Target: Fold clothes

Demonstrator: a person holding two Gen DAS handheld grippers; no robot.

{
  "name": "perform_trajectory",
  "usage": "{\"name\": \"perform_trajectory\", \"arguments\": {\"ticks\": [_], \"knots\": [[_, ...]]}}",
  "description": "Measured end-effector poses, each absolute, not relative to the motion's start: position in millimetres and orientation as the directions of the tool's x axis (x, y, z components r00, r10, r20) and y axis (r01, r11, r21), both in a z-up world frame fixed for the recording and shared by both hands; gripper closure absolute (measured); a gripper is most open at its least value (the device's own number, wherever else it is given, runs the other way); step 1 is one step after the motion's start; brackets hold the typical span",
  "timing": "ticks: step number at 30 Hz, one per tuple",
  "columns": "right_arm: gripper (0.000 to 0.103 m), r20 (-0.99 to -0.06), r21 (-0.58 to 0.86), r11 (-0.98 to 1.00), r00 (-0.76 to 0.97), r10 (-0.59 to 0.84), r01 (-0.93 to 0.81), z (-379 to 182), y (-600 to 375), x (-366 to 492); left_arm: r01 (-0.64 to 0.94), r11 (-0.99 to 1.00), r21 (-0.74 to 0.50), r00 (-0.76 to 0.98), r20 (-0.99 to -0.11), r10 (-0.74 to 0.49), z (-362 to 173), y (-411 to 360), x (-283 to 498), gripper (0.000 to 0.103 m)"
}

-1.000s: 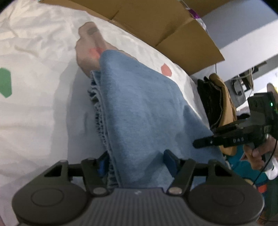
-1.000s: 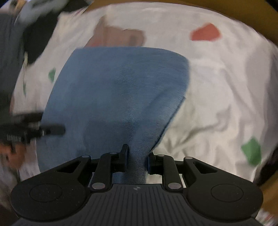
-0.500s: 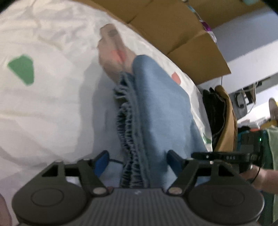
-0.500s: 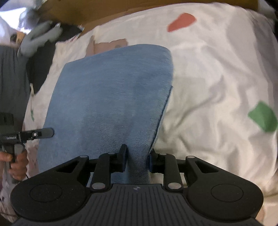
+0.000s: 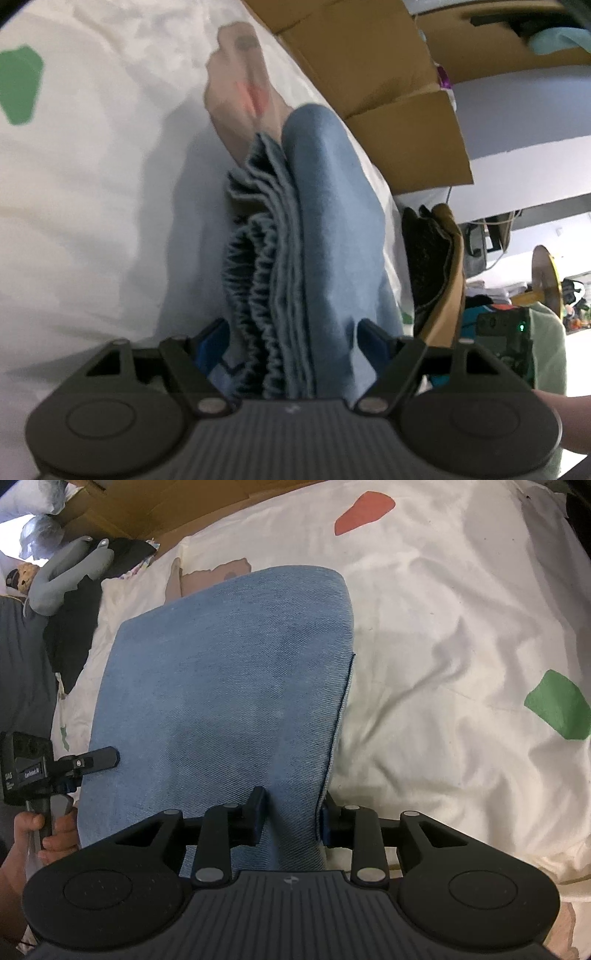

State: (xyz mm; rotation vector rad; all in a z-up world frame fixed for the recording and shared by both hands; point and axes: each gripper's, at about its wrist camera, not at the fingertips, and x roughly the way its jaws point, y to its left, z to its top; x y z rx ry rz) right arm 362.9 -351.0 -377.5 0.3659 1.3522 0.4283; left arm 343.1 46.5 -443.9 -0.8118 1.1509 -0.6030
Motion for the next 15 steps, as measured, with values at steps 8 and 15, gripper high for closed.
{"name": "perform_trajectory", "arguments": {"ticks": [8,15], "knots": [[0.064,-0.845,0.521,0.853,0.134,0.518,-0.008,-378,-359,368,-0.013,0.535,-0.845,0.278,-0.517,-0.810,-454,35,354,0.033],[0.050,-0.856,0.499,0.866,0.150,0.494,-0.007,-363,-354,362,-0.065,0.495,-0.866,0.233,-0.496,-0.836,-461,42,361,0.045]]}}
